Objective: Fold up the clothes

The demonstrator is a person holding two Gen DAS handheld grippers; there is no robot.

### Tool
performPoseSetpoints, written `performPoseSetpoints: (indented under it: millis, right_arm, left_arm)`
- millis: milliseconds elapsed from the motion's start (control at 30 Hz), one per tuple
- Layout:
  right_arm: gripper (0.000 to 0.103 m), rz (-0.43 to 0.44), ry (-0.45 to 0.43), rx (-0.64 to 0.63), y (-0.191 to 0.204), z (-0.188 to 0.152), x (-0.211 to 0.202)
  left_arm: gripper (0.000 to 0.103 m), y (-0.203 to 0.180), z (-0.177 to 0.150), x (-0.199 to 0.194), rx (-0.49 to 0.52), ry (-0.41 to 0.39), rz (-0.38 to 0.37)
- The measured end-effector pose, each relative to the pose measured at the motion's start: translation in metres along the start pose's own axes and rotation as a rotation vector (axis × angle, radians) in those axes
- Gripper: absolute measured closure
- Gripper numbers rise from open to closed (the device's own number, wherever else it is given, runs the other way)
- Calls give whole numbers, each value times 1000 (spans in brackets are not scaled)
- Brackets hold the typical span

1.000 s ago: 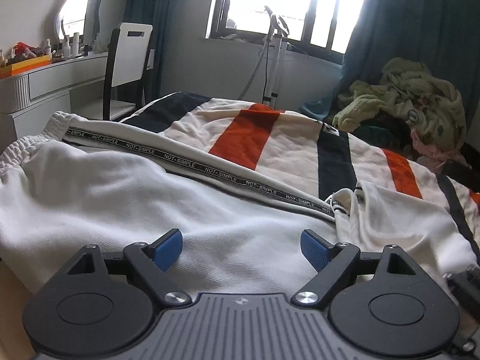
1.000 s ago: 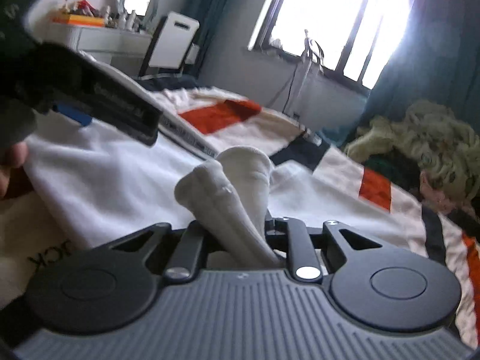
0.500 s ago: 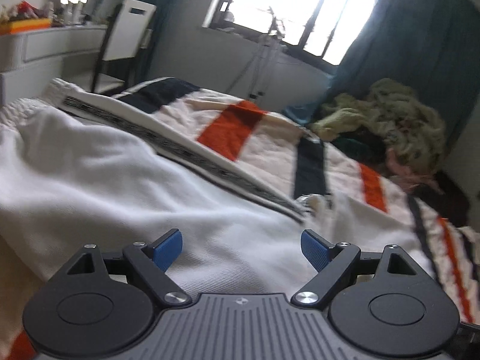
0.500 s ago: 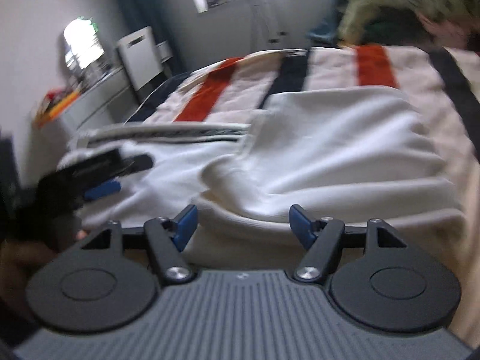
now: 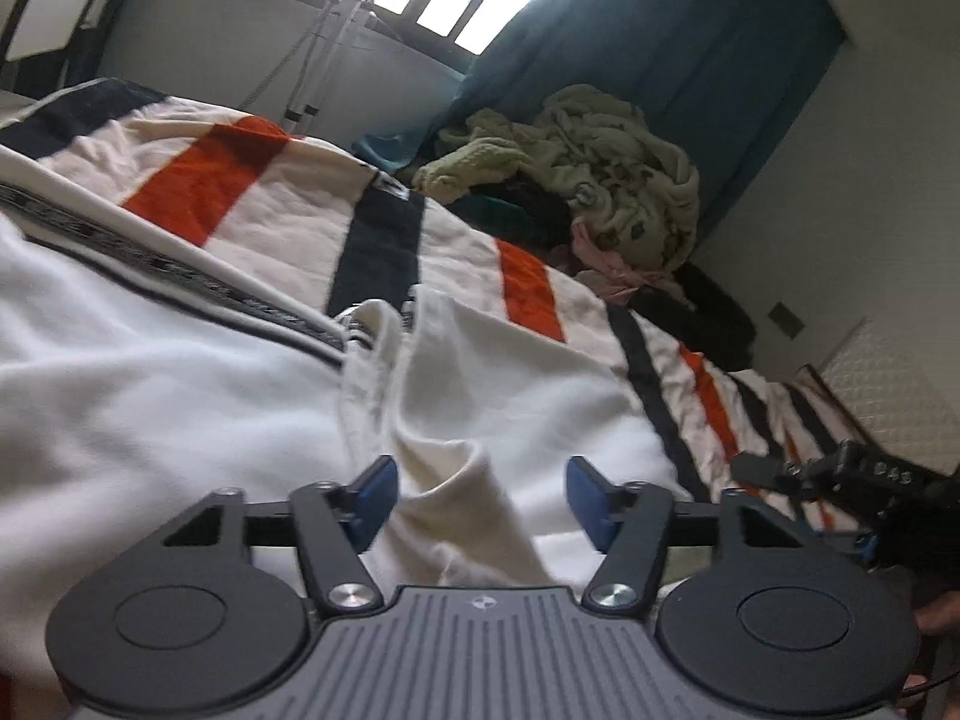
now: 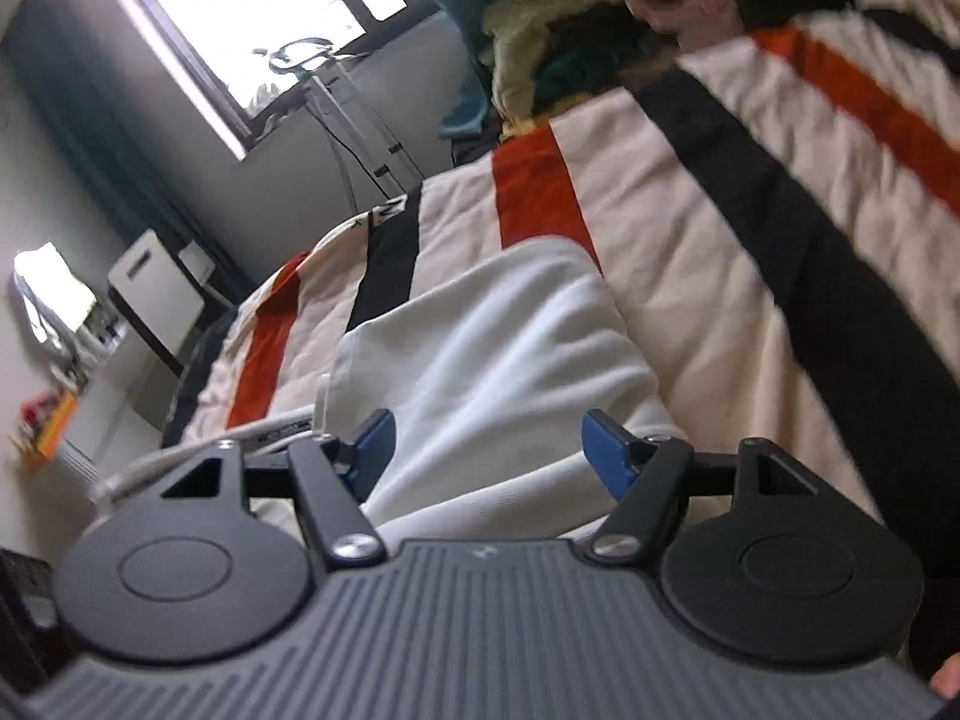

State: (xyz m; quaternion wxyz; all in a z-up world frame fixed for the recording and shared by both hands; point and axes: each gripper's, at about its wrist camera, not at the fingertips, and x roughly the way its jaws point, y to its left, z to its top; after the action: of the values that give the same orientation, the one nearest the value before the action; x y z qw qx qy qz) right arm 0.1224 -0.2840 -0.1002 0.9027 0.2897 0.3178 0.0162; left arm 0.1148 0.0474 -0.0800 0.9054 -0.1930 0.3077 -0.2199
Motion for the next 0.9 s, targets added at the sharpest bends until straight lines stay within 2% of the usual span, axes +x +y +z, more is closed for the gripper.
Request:
performPoseSetpoints:
  millis: [133,200,300,333,433,633,667,733,833,900]
  right_arm:
    - [31,-45,27,38,-10,0,12]
    - [31,-66,34,42,-12,-1,15]
    - [31,-93,0,8,-8,-2,12]
    - [31,-101,-12,-7,-6,-3,11]
    - [31,-118,-34,-57,-1,-3,11]
    - [32,-132,-38,-100,4,-4,16]
    - [32,-131,-39,-107,6,-4,16]
    - [32,-134,-36,-135,8,-7,18]
    - [33,-146,-29,-183,10,-12,22]
    - [33,-171,-1,-217,11,-16,31]
  left_arm:
    - [69,1,-2,15,34,8,30]
    - [70,5,-2,18,19,12,49]
    - [76,7,-1,15,2,8,49]
    - [85,6,-1,14,5,2,49]
    - [91,3,-1,6,11,-20,41]
    - [94,2,-3,-33,-81,-72,-68]
    - [94,2,-5,-39,-89,-68,-68]
    - [94,2,-11,-42,-87,-39,-41]
    - [94,4,-19,-29,-66,49,40]
    - [93,8,-20,-21,-81,81,55]
